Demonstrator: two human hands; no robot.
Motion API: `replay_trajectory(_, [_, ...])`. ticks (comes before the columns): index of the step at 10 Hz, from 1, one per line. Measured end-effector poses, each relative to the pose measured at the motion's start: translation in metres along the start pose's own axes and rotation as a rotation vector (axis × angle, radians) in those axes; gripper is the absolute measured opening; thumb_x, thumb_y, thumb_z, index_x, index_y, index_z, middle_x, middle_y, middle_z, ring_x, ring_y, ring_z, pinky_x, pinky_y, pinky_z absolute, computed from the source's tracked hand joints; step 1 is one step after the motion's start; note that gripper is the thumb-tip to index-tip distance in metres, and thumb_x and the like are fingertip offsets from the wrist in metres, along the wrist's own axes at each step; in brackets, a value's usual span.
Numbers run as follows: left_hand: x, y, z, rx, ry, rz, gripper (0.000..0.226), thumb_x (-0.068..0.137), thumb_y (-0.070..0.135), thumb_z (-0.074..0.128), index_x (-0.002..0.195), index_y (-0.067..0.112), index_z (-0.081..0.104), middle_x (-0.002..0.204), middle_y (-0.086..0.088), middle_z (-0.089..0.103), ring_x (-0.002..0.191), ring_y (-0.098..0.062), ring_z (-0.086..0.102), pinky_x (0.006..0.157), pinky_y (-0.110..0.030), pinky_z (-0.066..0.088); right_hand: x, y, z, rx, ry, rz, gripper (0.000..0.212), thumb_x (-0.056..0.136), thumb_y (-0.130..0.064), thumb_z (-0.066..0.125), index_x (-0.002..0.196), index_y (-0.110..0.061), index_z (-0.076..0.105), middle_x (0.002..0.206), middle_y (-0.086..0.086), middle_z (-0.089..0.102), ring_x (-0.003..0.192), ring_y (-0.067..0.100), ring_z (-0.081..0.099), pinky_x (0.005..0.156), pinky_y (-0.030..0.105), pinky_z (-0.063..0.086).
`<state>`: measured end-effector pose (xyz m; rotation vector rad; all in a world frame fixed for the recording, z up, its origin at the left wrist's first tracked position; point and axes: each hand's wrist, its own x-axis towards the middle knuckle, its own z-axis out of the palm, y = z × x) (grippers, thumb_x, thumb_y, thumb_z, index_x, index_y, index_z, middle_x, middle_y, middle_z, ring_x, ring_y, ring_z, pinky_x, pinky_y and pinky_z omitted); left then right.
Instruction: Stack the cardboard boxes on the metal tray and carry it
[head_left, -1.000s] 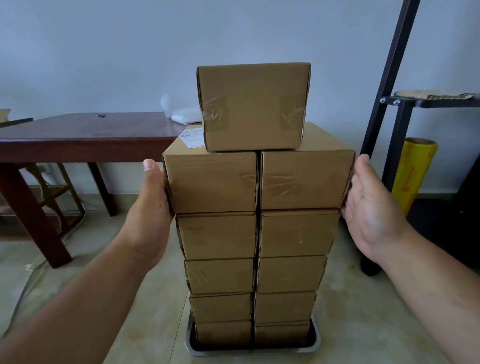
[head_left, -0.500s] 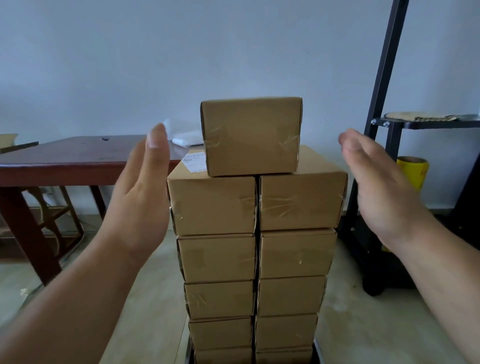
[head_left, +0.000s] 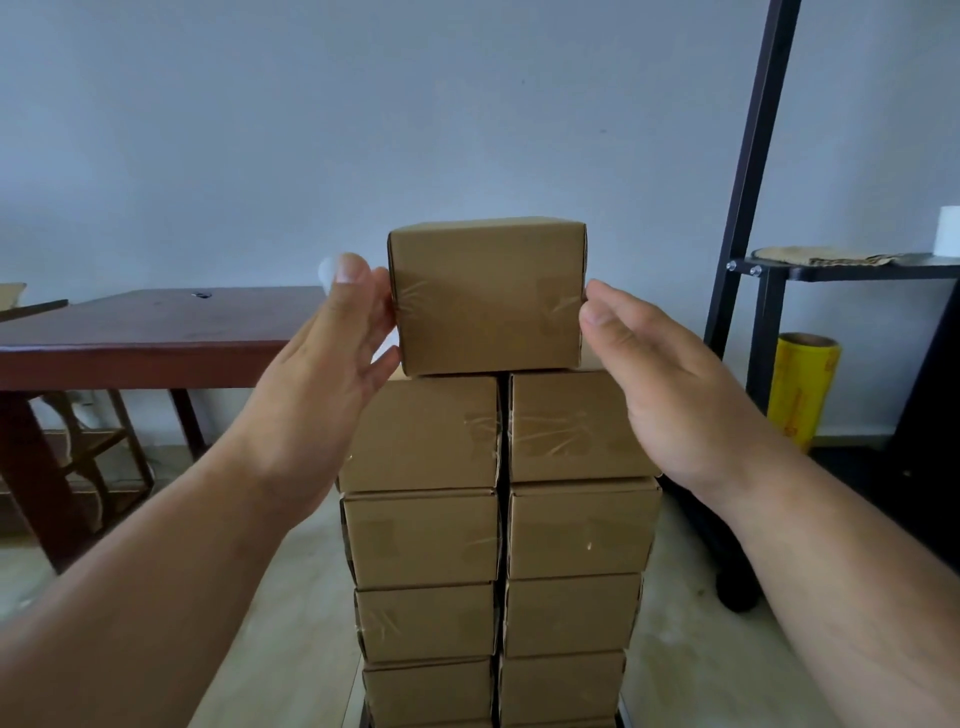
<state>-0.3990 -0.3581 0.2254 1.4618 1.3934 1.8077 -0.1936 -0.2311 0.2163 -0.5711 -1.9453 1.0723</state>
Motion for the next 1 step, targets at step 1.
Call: replay_trajectory(1, [-0.0023,-0.0009,-0.0056,-0.017,-0.005,0.002,0.073,0.085,0.085,0.040,0.137,0.038,0.058,0.141,0.030,0.061,0.136,0.011,0.048,0.123,-0.037,0.031,-0.0039,-0.0050,0.0000,0.017,0.007,0.010,0.083,0.086,-0.067,0.043,0.161,-0.035,0.030,0.135,-0.040,0.040,0.094,-0.045,0.036,0.078,-0.012,0.030])
